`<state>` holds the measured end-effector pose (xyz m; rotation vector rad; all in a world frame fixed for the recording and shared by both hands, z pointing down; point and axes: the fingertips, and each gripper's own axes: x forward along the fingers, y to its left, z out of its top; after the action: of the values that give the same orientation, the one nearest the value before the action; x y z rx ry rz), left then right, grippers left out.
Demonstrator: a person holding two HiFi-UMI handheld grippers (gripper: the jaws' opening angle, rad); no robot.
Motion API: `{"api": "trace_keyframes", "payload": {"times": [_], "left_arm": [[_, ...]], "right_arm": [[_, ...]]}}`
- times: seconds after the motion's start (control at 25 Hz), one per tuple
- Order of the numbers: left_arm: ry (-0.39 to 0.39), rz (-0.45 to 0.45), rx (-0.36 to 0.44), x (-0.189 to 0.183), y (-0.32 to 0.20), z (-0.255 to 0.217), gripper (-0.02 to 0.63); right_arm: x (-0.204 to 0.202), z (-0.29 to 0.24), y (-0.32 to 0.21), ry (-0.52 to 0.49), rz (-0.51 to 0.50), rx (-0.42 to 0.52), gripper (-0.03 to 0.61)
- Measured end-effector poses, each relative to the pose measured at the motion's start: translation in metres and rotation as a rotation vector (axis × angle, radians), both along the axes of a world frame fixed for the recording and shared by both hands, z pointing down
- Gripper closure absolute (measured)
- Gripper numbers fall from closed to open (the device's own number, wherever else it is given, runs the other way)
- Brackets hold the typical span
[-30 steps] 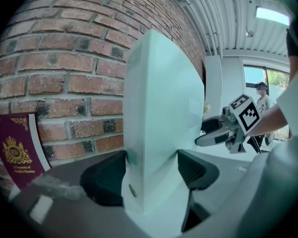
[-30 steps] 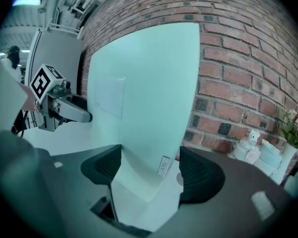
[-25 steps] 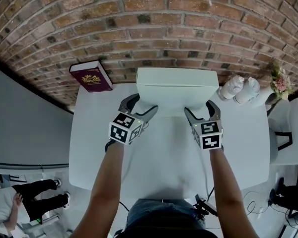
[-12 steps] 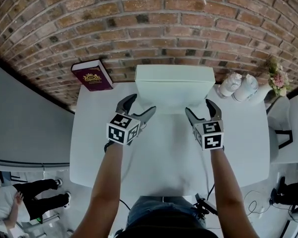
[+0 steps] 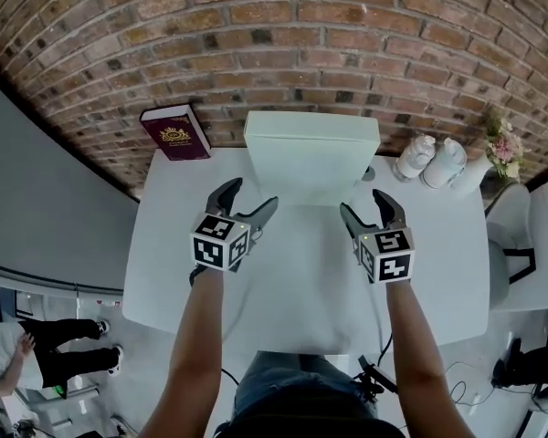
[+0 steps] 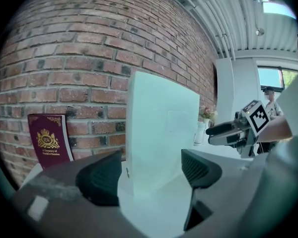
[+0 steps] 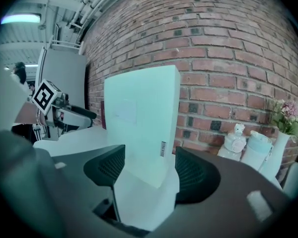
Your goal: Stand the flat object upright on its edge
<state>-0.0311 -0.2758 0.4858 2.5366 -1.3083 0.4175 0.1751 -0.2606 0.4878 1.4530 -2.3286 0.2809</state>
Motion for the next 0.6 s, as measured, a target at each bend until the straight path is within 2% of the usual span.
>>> {"api": "trace_keyframes", "payload": {"times": [0.16, 0.4, 0.6], "left_arm": [[0.028, -0.043, 0.018, -0.001, 0.023, -0.006, 0.237], [0.025, -0.077, 0.079, 0.003, 0.053, -0.024, 0.239], [0.021, -0.109, 0.136, 0.005, 0.068, -0.045, 0.294]], "right_arm": [[0.005, -0.004, 0.019, -0.008, -0.034, 0.014, 0.285], [0.008, -0.016, 0.038, -0.03, -0.064, 0.053, 0.335], [0.006, -0.029, 0.051, -0.047, -0.066, 0.084, 0.378]]}}
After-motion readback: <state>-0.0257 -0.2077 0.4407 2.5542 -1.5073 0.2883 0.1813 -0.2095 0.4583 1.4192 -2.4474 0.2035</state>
